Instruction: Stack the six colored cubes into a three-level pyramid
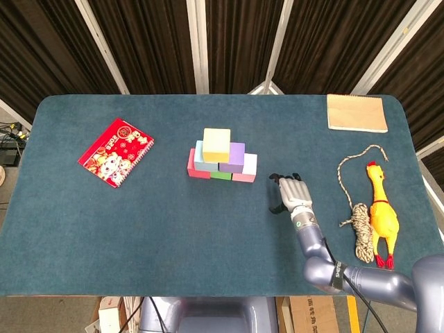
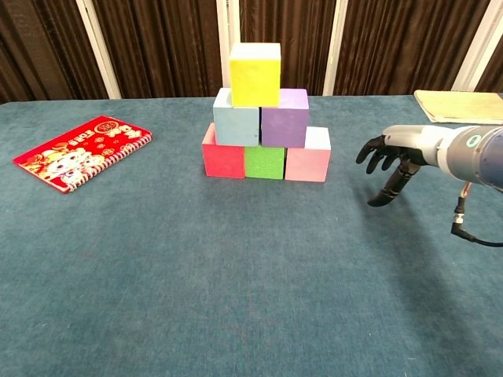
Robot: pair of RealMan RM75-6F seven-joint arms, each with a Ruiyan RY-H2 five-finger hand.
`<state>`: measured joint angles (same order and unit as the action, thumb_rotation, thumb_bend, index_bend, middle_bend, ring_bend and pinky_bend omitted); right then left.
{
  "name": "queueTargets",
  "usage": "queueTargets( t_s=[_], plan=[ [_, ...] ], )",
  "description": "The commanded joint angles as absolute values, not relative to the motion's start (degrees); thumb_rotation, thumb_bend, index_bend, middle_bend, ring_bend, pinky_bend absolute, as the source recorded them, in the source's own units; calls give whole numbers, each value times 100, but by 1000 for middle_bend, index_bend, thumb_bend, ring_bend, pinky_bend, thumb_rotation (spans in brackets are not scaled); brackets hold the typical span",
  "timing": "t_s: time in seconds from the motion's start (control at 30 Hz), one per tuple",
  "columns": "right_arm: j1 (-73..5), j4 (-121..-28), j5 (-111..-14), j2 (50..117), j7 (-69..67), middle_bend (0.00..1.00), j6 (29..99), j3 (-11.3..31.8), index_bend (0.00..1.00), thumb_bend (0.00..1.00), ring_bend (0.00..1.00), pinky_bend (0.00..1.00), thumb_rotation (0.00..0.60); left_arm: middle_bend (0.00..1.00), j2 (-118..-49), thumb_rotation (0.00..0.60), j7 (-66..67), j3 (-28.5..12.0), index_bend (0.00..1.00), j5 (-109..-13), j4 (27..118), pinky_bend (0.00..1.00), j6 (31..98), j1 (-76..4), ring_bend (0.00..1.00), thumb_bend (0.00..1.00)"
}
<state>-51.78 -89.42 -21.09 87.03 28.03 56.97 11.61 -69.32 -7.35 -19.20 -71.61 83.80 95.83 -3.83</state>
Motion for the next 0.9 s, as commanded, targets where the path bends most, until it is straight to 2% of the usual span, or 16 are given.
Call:
queueTargets(
  t_s=[0.03, 0.9],
  plan=[
    [-5199, -8907, -2111, 8748, 2815, 241, 5671, 1192, 214, 247, 184, 0, 600, 67, -6935, 600, -739, -1930, 164, -7147, 8374, 0, 9578, -382, 5, 316],
    [-5460, -8362, -1901, 9175, 2959, 240, 5364, 1484, 215, 247, 184, 0, 600, 66, -6950, 600, -716, -1995, 163, -6995, 8320, 0, 9458, -401, 5, 316]
  ],
)
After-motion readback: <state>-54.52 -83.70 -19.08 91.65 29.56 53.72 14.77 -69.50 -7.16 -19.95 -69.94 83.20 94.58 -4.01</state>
